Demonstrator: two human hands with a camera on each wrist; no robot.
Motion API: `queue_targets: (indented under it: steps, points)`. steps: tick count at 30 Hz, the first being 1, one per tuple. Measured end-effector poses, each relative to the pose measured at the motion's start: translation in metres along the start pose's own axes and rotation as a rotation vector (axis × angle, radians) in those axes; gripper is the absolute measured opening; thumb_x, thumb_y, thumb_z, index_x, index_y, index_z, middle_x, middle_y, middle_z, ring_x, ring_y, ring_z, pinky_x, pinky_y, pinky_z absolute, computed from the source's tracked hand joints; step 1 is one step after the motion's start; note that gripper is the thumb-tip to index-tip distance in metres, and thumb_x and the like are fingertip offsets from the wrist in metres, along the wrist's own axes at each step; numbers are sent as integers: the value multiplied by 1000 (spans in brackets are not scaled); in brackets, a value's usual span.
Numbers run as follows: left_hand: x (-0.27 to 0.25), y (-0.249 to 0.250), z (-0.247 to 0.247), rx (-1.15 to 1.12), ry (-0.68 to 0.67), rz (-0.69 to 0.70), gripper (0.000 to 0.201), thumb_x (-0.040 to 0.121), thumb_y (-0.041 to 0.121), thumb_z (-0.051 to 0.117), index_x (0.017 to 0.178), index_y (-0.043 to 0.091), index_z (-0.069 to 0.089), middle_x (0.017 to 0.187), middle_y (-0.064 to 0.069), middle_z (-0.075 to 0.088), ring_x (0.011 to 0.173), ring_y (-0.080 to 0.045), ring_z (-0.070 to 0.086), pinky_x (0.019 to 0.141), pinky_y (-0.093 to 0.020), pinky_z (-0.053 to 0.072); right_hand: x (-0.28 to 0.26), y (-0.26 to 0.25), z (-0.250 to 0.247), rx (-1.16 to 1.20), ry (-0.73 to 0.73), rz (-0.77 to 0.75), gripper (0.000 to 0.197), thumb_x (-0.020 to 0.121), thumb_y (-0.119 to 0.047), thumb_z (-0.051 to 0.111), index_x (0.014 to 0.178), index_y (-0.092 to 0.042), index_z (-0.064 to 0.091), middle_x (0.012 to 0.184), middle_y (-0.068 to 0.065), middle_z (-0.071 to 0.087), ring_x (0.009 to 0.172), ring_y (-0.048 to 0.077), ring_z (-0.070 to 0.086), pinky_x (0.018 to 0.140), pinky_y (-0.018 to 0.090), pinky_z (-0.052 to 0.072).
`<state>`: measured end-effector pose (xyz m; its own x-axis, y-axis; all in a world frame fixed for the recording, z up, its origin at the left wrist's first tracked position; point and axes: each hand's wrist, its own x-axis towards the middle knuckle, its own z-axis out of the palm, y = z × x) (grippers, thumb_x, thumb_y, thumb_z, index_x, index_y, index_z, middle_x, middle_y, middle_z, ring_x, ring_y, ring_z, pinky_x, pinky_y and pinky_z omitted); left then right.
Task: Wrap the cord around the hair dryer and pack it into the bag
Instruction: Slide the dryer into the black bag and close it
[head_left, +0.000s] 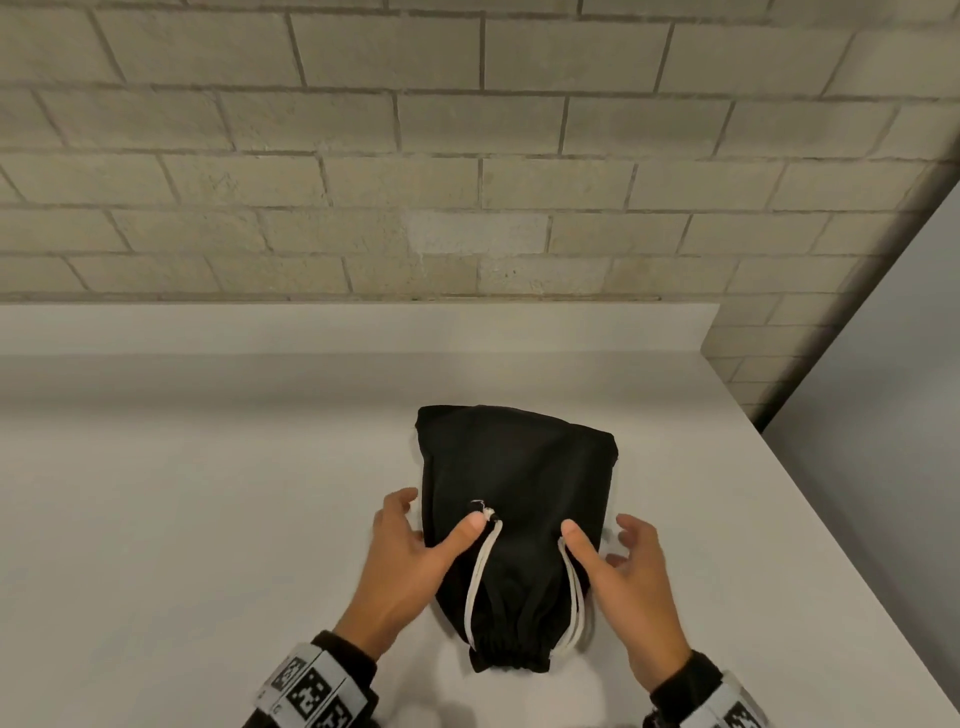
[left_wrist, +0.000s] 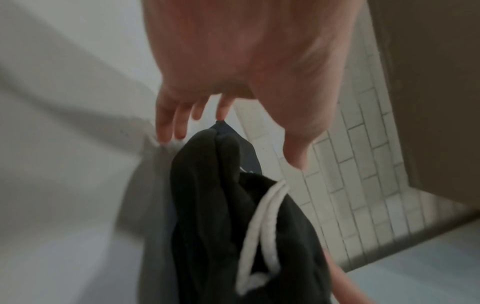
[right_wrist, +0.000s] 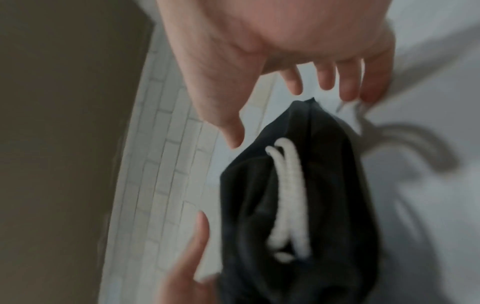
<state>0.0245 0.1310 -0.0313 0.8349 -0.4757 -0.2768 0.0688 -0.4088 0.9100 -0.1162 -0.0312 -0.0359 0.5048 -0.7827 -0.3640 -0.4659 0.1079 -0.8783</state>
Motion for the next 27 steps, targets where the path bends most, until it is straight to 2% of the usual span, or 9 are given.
queue_targets:
  steps: [1, 3, 6, 9, 11, 13, 16, 20, 27]
  points:
    - [2, -1, 0, -48, -67, -44, 113, 51, 74, 77, 142, 27, 29, 133, 10, 41, 122, -20, 54, 100, -36, 49, -2, -5, 0, 111, -80, 66, 77, 74, -54, 74, 134, -23, 37, 123, -7, 44, 109, 17, 51, 94, 35, 47]
    - [7, -2, 3, -129, -170, -105, 113, 50, 63, 87, 140, 28, 29, 132, 8, 51, 118, -17, 58, 100, -34, 50, -4, -11, 0, 313, -261, 130, 75, 69, -48, 78, 128, -13, 48, 119, -4, 64, 105, 17, 64, 90, 33, 52]
    - [14, -3, 15, -248, -294, -164, 98, 53, 41, 96, 133, 25, 42, 124, 4, 65, 111, -17, 66, 99, -41, 53, -4, -17, 9, 404, -468, 133, 54, 75, -36, 79, 122, -17, 61, 110, 1, 74, 103, 19, 70, 91, 37, 54]
    - [18, -2, 23, -238, -347, -119, 76, 64, 30, 89, 129, 27, 50, 119, 4, 70, 109, -17, 68, 99, -43, 53, -3, -21, 23, 365, -444, 83, 48, 79, -25, 79, 122, -24, 58, 105, -3, 75, 97, 13, 71, 77, 27, 56]
    - [19, -1, 19, -243, -338, -104, 75, 65, 32, 87, 130, 29, 50, 121, 4, 68, 113, -18, 66, 101, -44, 52, 0, -24, 30, 352, -442, 25, 45, 80, -23, 78, 120, -28, 58, 104, -7, 74, 94, 8, 70, 70, 20, 54]
    - [22, 1, 8, -273, -352, -69, 73, 68, 33, 86, 131, 28, 51, 122, 3, 69, 114, -19, 66, 102, -45, 51, 1, -31, 38, 346, -468, -13, 42, 81, -23, 77, 117, -31, 59, 104, -8, 74, 93, 6, 70, 69, 18, 53]
    - [30, 8, -14, -304, -351, -42, 64, 74, 27, 84, 131, 24, 56, 121, -2, 70, 114, -23, 66, 103, -47, 49, 4, -48, 54, 335, -518, -54, 40, 81, -23, 77, 117, -30, 59, 105, -7, 74, 92, 5, 71, 70, 18, 54]
    - [46, 21, -48, -336, -294, -28, 46, 83, 13, 75, 126, 17, 60, 115, -7, 73, 107, -26, 70, 98, -45, 52, 19, -75, 87, 320, -575, -98, 45, 81, -23, 77, 122, -29, 58, 109, -6, 73, 98, 8, 70, 80, 24, 56]
    - [102, 31, -107, -331, -186, -5, 42, 87, 8, 70, 126, 15, 60, 116, -13, 71, 106, -30, 70, 90, -45, 55, 65, -119, 164, 315, -640, -148, 55, 77, -24, 80, 127, -23, 56, 115, 0, 71, 104, 14, 68, 90, 32, 55]
